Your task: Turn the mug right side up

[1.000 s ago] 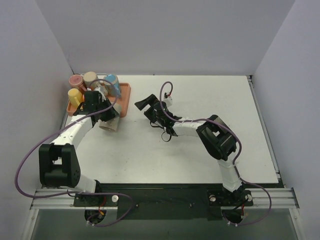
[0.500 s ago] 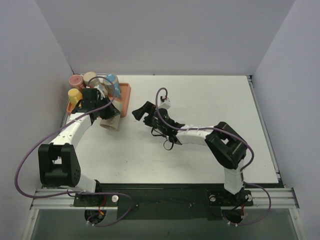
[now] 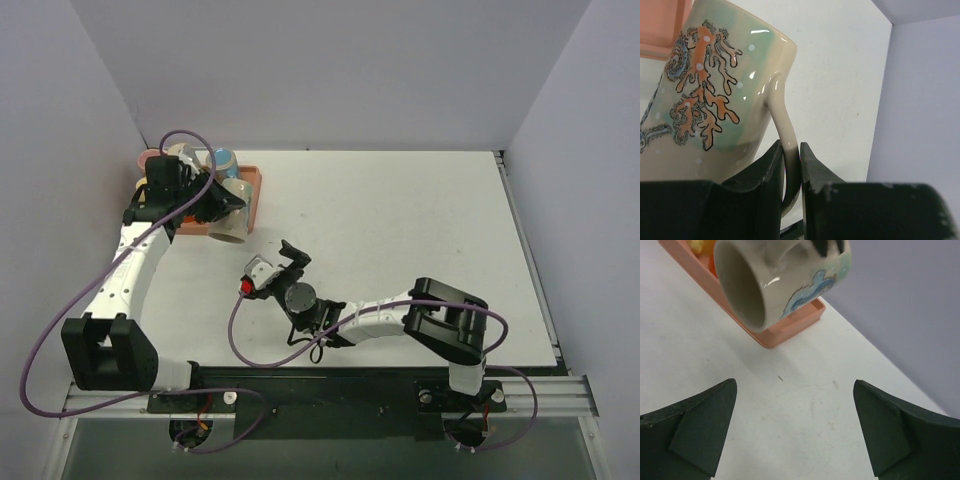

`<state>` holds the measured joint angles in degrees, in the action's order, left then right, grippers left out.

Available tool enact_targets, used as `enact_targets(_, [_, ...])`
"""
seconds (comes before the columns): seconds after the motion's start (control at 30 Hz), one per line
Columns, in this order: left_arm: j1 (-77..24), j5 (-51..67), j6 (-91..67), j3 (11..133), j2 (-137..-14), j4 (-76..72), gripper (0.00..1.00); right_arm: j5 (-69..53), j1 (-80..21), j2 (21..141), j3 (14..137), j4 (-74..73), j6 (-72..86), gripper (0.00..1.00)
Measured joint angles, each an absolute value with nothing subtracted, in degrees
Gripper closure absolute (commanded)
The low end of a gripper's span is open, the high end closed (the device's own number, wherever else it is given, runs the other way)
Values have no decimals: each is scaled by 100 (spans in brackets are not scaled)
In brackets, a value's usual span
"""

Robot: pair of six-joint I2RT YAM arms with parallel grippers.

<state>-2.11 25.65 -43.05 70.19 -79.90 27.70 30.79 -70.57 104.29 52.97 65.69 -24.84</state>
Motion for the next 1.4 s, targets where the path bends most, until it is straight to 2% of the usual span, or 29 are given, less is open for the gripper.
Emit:
enact_targets(0.1, [-246,2665,-4370,7236,-7850,2910,100,3192,-7116,10868,5297,6884,-3583,4])
enact_targets(0.27, [-263,2840,-4475,7323,-7695,3004,100,3306,-7258,11013,5304,7105,-4421,4])
enact_targets(0.4, [-270,2880,-4510,7323,-7695,3129,100,3420,-7452,11021,5426,7247,-4740,0])
enact_targets(0.57, [-311,2947,-4617,7323,-7695,3155,100,3564,-7526,11319,6123,7356,-4945,0])
enact_targets(0.9, [-362,3201,-4788,7323,-7695,3153,100,3881,-7164,11896,6709,7404,-5205,5])
enact_targets(1.13, [-377,3330,-4932,7321,-7693,2980,100,3983,-6952,11994,6923,7369,-5384,35])
enact_targets(1.17, [-384,3358,-4958,7312,-7693,2978,100,3999,-6947,11994,6958,7371,-5400,50])
enact_targets(1.27, [-425,3435,-5059,7229,-7686,2965,100,4040,-6895,11994,7059,7391,-5426,67])
enact_targets(1.3, [-443,3465,-5103,7188,-7684,2941,100,4045,-6873,11994,7061,7402,-5415,75])
enact_targets(1.33, [-454,3485,-5153,7146,-7684,2915,100,4060,-6864,11994,7061,7402,-5422,79])
enact_targets(1.37, [-469,3472,-5210,7100,-7684,2864,100,4139,-6860,11994,7061,7397,-5428,88])
enact_targets(1.4, [-464,3457,-5280,7059,-7684,2860,100,4233,-6849,11994,7061,7415,-5426,92])
